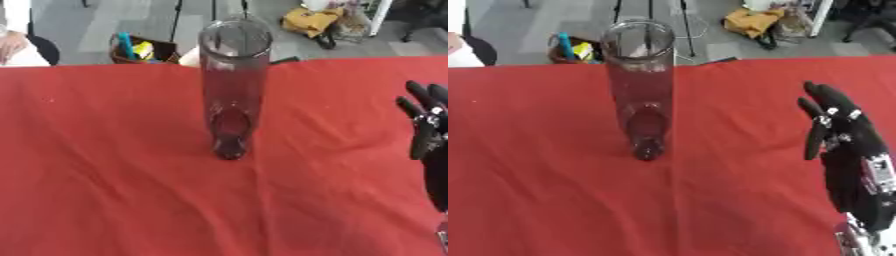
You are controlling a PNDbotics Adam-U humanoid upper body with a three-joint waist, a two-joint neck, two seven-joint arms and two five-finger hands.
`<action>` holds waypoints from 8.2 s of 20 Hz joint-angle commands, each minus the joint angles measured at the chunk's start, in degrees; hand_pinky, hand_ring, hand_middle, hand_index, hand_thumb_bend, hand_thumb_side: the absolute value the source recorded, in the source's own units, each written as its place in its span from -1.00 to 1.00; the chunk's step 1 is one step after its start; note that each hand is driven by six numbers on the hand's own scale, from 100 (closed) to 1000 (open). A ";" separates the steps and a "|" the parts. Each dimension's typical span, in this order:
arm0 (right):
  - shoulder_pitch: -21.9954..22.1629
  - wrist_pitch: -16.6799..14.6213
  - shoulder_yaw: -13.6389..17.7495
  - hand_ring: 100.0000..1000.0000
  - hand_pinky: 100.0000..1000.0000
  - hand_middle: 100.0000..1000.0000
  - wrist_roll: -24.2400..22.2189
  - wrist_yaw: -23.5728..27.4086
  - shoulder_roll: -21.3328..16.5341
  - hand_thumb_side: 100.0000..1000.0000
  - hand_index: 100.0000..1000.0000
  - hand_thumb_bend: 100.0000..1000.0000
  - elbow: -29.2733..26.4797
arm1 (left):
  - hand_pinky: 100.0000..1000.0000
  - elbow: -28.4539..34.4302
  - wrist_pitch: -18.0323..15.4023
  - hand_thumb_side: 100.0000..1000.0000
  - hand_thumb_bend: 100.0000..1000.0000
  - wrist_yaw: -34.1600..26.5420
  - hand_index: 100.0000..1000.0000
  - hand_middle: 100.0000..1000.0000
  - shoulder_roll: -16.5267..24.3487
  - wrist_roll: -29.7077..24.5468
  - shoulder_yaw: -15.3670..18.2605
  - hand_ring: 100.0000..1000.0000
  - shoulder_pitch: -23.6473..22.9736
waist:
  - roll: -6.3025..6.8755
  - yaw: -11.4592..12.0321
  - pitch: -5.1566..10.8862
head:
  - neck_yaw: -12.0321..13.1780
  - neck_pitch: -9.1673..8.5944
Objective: Arrange flowers into the vase.
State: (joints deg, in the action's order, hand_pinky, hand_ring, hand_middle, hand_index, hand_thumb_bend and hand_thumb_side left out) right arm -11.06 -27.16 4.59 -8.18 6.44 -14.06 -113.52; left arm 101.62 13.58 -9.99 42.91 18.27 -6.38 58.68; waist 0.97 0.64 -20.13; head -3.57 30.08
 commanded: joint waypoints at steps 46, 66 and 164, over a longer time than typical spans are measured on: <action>-5.57 2.66 -5.42 1.00 0.98 -0.62 -7.63 6.41 -2.59 1.00 0.84 -1.00 -1.07 | -1.00 -10.34 -9.74 0.51 -1.00 -8.85 -1.00 -1.00 -15.43 18.48 -2.49 -1.00 19.56 | 3.87 -6.57 -1.48 | 6.89 -2.13; -6.48 3.84 -6.22 1.00 1.00 -0.65 -8.69 5.33 -1.63 1.00 0.86 -1.00 -1.07 | -1.00 -8.72 -9.70 0.53 -1.00 -10.14 -1.00 -1.00 -17.65 17.78 -4.33 -1.00 20.71 | 4.61 -7.94 -3.16 | 7.38 -6.67; -5.91 5.01 -3.86 1.00 1.00 -0.64 -6.64 4.53 -0.98 1.00 0.87 -1.00 -1.07 | -0.42 -10.99 1.52 0.31 -1.00 20.07 0.10 -0.11 -13.87 -14.29 -10.29 -0.14 11.49 | 4.26 -6.01 -2.82 | 4.28 -5.91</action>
State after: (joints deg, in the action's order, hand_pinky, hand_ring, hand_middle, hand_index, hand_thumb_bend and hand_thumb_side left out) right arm -16.64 -22.06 0.35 -14.97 10.74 -14.38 -113.52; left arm 90.18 15.05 9.36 27.24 5.01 -16.73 69.36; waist 5.65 -5.45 -24.73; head 0.86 24.12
